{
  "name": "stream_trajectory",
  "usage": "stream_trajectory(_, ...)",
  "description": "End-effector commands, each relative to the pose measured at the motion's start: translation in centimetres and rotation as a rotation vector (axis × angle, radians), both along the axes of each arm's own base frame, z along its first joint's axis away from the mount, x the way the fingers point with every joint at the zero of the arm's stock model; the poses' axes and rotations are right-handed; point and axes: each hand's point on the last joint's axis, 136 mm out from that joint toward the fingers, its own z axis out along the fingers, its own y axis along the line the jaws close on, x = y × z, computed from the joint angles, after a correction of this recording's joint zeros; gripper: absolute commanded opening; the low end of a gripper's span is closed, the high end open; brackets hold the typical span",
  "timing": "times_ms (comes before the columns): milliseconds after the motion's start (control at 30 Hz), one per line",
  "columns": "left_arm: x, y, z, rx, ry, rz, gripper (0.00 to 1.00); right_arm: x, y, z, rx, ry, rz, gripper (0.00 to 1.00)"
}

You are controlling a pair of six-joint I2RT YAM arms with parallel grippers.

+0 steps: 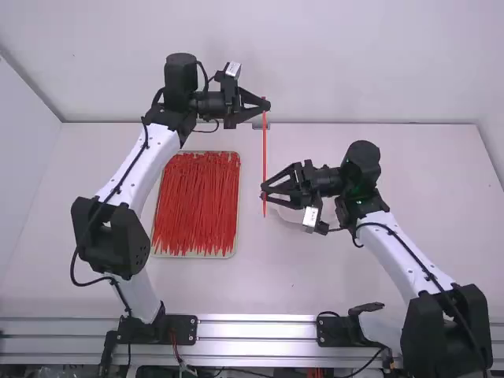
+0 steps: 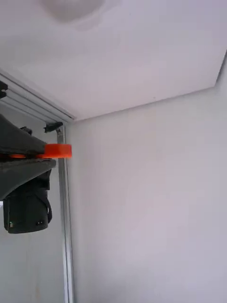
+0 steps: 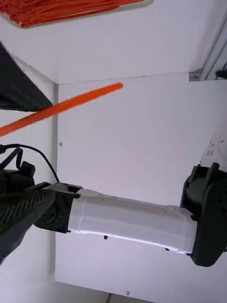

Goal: Fasten the cable tie

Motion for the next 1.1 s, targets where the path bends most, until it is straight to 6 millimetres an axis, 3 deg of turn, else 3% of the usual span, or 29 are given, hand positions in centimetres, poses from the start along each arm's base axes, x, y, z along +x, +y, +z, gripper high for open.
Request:
stream_trajectory(0, -0.1, -0.2, 1.2, -0.006, -0.028, -0.004, 0.02, -0.1, -0.1, 0.1, 0.000, 0.002, 0.005, 0.37)
stream_trajectory(467, -0.2, -0.2, 1.2, -0.006, -0.031, -0.009, 0.02, 0.3, -0.5, 0.1, 0.000, 0.001, -0.013, 0.29)
stream_trajectory(600, 0.0, -0.2, 1.1, -0.002, -0.031, 0.006, 0.02, 0.1, -0.3, 0.1, 0.000, 0.002, -0.006, 0.18)
stream_trajectory(800, 0.1, -0.3, 0.4, 0.002, -0.018, 0.011, 0.02, 0.6, -0.1, 0.1, 0.001, 0.002, -0.033, 0.15)
stream_trajectory(900, 0.2, -0.1, 0.2, 0.003, -0.013, 0.014, 0.02, 0.6, -0.1, 0.1, 0.001, 0.003, -0.033, 0.00)
stream_trajectory(1067, 0.3, 0.0, 0.1, 0.001, -0.019, 0.014, 0.02, 0.6, -0.1, 0.1, 0.000, 0.006, -0.033, 0.00)
